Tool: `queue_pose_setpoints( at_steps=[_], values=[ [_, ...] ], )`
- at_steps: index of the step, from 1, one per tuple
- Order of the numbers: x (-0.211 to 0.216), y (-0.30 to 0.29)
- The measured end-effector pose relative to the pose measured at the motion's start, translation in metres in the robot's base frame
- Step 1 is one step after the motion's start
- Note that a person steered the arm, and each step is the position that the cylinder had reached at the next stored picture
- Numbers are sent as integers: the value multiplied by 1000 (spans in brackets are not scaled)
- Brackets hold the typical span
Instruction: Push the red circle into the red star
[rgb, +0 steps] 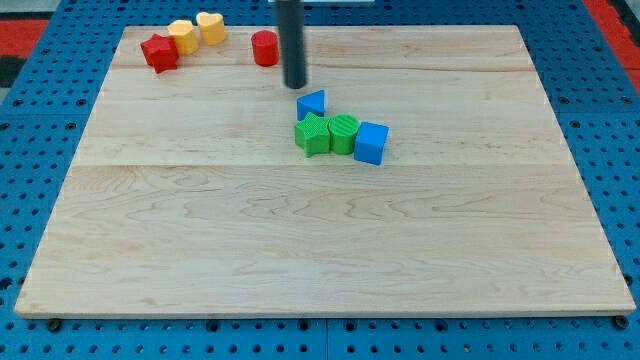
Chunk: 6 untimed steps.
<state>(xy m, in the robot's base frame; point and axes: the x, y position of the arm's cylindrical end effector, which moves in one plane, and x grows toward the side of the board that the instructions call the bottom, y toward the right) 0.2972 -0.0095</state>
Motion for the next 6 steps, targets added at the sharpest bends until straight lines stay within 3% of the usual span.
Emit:
queue_pose_setpoints(
  at_steps=[1, 2, 4, 6],
  values=[
    [-39, 53],
    [-68, 52],
    [-66, -28],
    [-43, -148]
  ],
)
